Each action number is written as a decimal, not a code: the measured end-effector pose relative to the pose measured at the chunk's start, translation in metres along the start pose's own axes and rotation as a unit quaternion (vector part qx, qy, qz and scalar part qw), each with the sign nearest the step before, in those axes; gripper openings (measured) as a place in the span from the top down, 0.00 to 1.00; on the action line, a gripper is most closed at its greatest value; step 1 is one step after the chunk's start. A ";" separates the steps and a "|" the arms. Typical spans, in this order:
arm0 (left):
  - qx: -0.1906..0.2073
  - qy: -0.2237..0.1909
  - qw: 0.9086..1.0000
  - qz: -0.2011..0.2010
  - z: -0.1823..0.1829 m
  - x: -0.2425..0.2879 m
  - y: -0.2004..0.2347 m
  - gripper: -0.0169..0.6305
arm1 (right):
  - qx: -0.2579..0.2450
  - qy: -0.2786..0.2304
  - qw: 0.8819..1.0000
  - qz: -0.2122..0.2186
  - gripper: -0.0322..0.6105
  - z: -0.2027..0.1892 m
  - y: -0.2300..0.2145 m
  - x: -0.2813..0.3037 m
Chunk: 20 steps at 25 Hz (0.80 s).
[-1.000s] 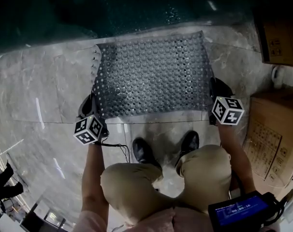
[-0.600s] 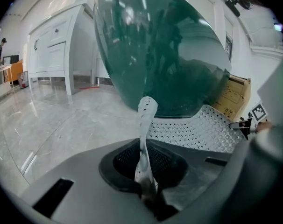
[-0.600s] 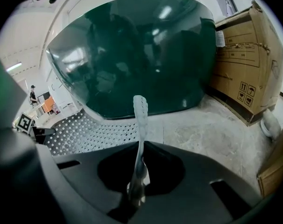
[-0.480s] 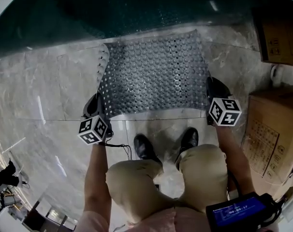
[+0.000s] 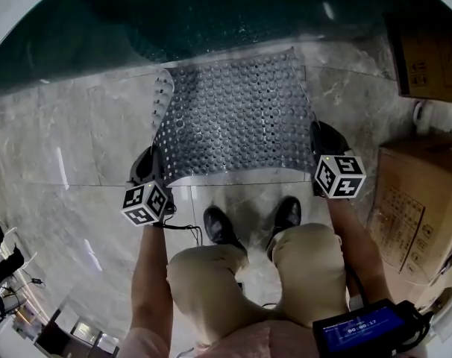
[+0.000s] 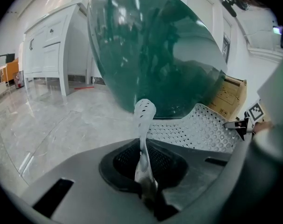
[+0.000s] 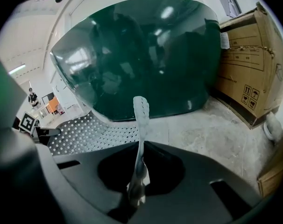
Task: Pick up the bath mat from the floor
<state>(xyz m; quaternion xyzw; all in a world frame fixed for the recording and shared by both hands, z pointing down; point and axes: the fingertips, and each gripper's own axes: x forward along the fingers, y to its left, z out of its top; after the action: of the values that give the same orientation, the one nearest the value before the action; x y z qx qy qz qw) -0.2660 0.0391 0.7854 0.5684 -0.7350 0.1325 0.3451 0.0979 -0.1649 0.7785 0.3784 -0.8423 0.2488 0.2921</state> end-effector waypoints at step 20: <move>0.002 0.023 0.998 -0.054 0.023 -0.011 -0.047 0.91 | -0.005 0.012 0.999 0.034 0.90 0.028 0.043 -0.010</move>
<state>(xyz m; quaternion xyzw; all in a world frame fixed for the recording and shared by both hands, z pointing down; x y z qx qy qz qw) -0.2289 0.0193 0.7522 0.6046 -0.6949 0.1279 0.3678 0.0607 -0.1522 0.7436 0.3452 -0.8523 0.2592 0.2954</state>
